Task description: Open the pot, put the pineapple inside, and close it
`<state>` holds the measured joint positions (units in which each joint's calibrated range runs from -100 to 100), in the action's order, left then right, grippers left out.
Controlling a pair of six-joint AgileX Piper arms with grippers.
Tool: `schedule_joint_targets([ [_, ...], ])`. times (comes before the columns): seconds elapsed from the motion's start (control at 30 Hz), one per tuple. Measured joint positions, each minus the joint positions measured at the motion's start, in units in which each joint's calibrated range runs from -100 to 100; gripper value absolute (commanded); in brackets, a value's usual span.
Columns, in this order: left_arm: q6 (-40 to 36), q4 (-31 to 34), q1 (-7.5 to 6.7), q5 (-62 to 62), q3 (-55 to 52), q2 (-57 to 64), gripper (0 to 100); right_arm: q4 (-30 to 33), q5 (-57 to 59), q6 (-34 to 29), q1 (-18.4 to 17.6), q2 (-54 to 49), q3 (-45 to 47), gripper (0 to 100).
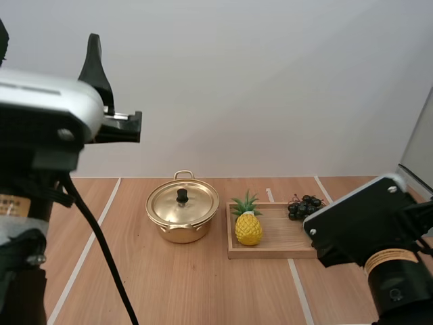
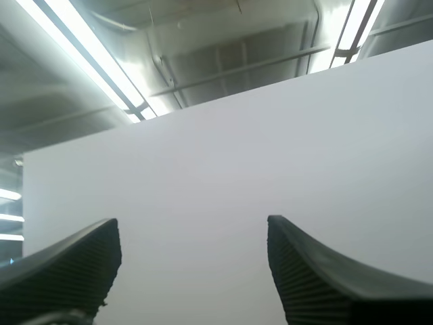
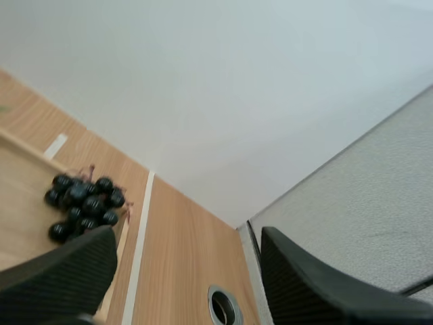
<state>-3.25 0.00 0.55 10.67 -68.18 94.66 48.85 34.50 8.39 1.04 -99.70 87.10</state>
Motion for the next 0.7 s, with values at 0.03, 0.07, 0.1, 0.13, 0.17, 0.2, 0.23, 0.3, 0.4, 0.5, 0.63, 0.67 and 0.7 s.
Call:
schedule_joint_targets([
  [0.03, -0.86, 0.0, 0.0, -3.8, 2.1, -0.99, 100, 0.11, -0.67, -1.58, 0.0, 0.0, -1.98, 100],
  [0.07, -1.41, 0.0, 0.0, -7.12, 3.97, -2.17, 100, 0.11, -2.03, -3.43, 0.0, 0.0, -4.42, 100],
  [0.1, -1.76, 0.0, 0.0, -10.09, 5.32, -3.18, 100, 0.11, -3.58, -4.73, 0.0, -0.11, -6.9, 100],
  [0.13, -1.87, 0.0, 0.0, -12.75, 6.78, -4.51, 100, 0.23, -5.04, -5.51, 0.0, -0.11, -8.87, 100],
  [0.17, -1.97, 0.0, 0.0, -15.58, 8.1, -5.96, 100, 0.23, -6.77, -6.11, 0.0, -0.11, -11.22, 100],
  [0.2, -1.97, 0.0, 0.0, -18.82, 9.32, -7.53, 100, 0.23, -8.23, -6.37, 0.0, -0.11, -13.58, 100],
  [0.23, -1.97, 0.0, 0.0, -21.52, 10.35, -8.89, 100, 0.23, -9.07, -6.58, 0.0, -0.11, -15.34, 100],
  [0.3, -1.97, 0.0, 0.0, -27.44, 12.05, -12.65, 100, -0.28, -10.4, -6.82, 0.0, 0.46, -19.15, 100],
  [0.4, -1.72, 0.0, 0.0, -34.92, 13.94, -18.52, 100, -2.51, -11.23, -7.03, 0.0, 2.0, -23.31, 100],
  [0.5, 0.72, 0.0, 0.0, -41.2, 15.08, -23.94, 100, -3.53, -11.43, -7.12, 0.0, 4.75, -25.8, 100],
  [0.63, 2.89, -0.3, 0.0, -49.47, 15.21, -29.72, 100, -3.97, -11.43, -7.12, 0.0, 10.71, -28.54, 100],
  [0.67, 2.99, -0.78, 0.0, -51.43, 15.21, -30.92, 100, -4.13, -11.43, -7.12, 0.0, 12.63, -29.25, 100],
  [0.7, 3.03, -1.53, 0.0, -52.94, 15.21, -32.0, 100, -4.12, -10.91, -7.12, 0.0, 14.73, -30.04, 100],
])
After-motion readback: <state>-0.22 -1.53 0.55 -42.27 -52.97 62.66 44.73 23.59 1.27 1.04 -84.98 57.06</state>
